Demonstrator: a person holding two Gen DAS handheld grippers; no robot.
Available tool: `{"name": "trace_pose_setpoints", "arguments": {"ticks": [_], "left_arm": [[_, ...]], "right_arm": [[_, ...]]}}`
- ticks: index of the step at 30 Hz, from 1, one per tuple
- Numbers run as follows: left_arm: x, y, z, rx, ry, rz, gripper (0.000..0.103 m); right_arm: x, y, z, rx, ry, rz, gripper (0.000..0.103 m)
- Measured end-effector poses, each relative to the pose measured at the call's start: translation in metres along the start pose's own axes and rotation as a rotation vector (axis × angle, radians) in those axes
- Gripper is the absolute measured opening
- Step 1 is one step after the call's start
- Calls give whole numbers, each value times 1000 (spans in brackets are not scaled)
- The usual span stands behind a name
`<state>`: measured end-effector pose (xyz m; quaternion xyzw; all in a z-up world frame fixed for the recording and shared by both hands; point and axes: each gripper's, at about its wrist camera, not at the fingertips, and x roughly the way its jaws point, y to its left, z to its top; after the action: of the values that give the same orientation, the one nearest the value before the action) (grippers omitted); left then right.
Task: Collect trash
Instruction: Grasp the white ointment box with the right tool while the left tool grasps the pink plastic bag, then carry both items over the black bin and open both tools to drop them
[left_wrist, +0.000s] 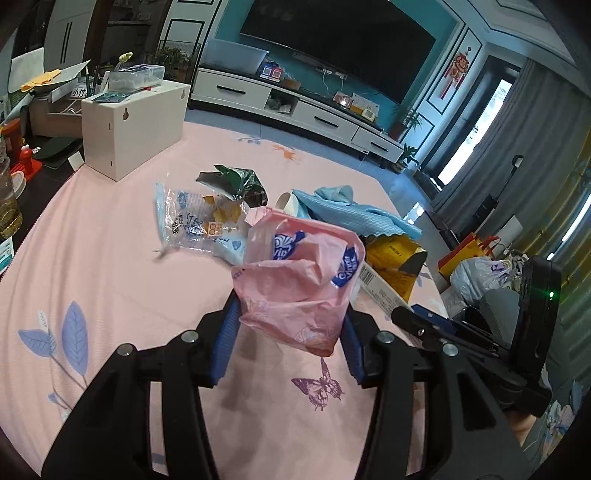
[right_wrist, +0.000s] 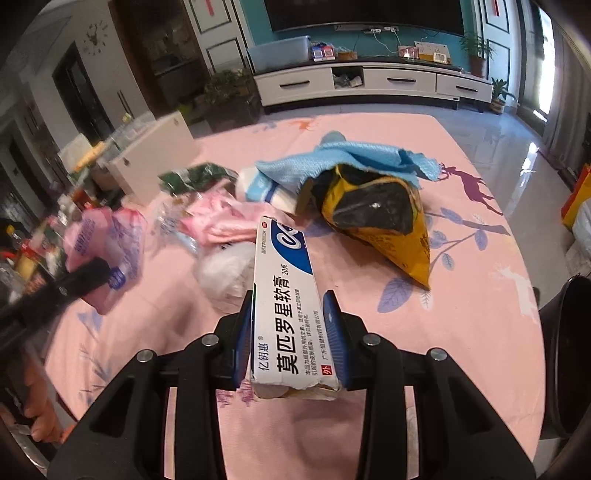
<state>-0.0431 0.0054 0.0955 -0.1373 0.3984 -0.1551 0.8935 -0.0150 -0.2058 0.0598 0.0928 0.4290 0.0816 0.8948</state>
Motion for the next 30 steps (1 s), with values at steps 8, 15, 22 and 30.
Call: {"name": "trace_pose_setpoints", "arguments": {"ticks": [8,15,22,30], "left_arm": [[-20,-6,1,31,-32,-16,51],[-25,-15,-1,41,-11,-85,51],[-34,-33,-5,87,-28,-100,51],[-39,-63,-9,159,-59,-109,51]], "right_arm": [[-30,0,5,37,-73,71,37],[-49,2,6,46,-119,101,37],[-73,-4,7,80,-197,101,37],[-105,-19,8,106,-284,60,37]]}}
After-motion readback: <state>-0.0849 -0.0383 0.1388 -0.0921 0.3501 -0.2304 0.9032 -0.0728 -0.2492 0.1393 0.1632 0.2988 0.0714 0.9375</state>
